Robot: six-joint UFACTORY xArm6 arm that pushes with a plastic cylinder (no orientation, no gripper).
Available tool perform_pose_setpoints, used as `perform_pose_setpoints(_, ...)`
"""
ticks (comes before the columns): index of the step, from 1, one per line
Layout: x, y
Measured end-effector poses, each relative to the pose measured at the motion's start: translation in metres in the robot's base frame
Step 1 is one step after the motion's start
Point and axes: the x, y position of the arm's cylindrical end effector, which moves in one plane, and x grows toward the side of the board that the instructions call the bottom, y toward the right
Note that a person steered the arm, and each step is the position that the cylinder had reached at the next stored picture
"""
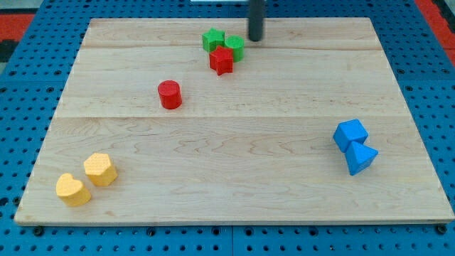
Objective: Push the red circle into the red star
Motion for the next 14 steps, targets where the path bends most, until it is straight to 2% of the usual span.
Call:
perform_pose_setpoints(1, 0.060, -0.016)
perform_pose_setpoints(3, 0.099, -0.110)
perform_pose_setpoints(5, 0.057, -0.124)
perform_pose_setpoints(6, 0.089, -0.103)
perform_pose_setpoints(7, 0.177, -0.113)
perform_pose_setpoints(8, 0.203, -0.134)
perform_pose_setpoints(9, 0.164, -0.192)
perform_pose_setpoints(12, 0.100, -0.215)
perform_pose_setpoints(13, 0.100, -0.258)
perform_pose_setpoints(14, 0.072, -0.256)
